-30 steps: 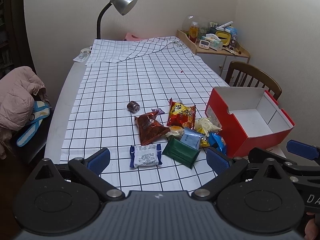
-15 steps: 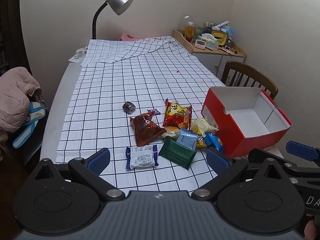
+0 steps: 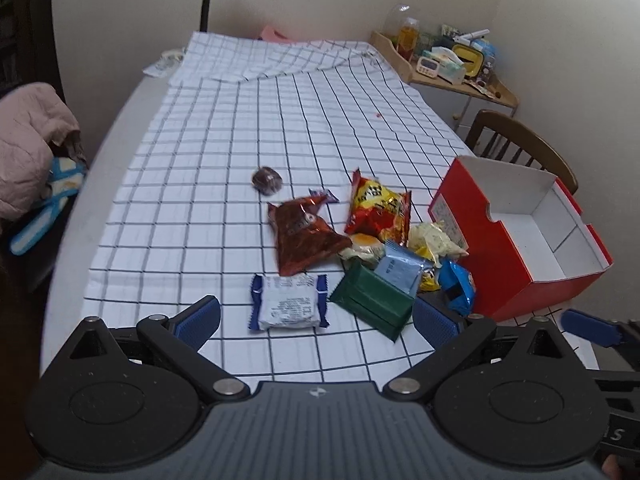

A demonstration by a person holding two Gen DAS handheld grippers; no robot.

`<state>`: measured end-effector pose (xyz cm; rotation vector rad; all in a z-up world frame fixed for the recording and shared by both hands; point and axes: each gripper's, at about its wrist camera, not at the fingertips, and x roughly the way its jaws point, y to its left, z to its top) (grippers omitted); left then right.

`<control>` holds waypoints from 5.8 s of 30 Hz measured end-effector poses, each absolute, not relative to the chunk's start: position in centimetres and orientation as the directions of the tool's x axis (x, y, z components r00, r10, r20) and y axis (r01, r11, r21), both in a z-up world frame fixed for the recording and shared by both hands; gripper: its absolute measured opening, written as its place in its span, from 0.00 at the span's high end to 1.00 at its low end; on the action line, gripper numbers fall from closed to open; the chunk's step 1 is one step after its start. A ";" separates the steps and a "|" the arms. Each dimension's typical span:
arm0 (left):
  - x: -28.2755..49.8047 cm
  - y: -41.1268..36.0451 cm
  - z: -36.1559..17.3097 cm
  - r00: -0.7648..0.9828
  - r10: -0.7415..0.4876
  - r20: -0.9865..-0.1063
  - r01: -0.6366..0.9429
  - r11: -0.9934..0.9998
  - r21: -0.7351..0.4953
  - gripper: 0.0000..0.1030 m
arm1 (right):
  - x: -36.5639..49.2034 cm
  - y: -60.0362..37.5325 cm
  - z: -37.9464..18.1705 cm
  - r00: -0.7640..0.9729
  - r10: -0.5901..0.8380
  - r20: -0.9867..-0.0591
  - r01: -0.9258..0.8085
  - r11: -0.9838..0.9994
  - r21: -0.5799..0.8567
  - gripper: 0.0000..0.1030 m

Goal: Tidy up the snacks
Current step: 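Grasp the white-blue pastry with the left tool while the right tool grasps the blue cookie packet, then carry the pastry with the left tool while the right tool carries the blue packet into the box, then open both tools to drop the pastry and blue packet in the box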

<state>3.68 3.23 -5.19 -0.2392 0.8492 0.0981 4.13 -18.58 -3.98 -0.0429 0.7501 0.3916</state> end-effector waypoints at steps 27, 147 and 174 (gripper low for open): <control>12.7 5.1 -17.2 0.450 0.077 -0.890 -0.301 0.951 -0.070 0.09 | 11.9 -14.4 -14.8 0.713 0.048 -0.699 -0.206 0.968 -0.143 0.68; 22.3 -23.8 -9.4 0.512 -0.018 -0.859 0.015 1.000 -0.012 0.36 | 22.0 -40.0 -8.8 0.570 0.316 -0.759 -0.247 0.946 0.208 0.65; 13.8 -15.5 -0.9 0.691 -0.077 -0.719 0.043 0.997 -0.066 0.26 | 13.8 -34.8 -1.2 0.710 0.335 -0.619 -0.274 0.942 0.196 0.10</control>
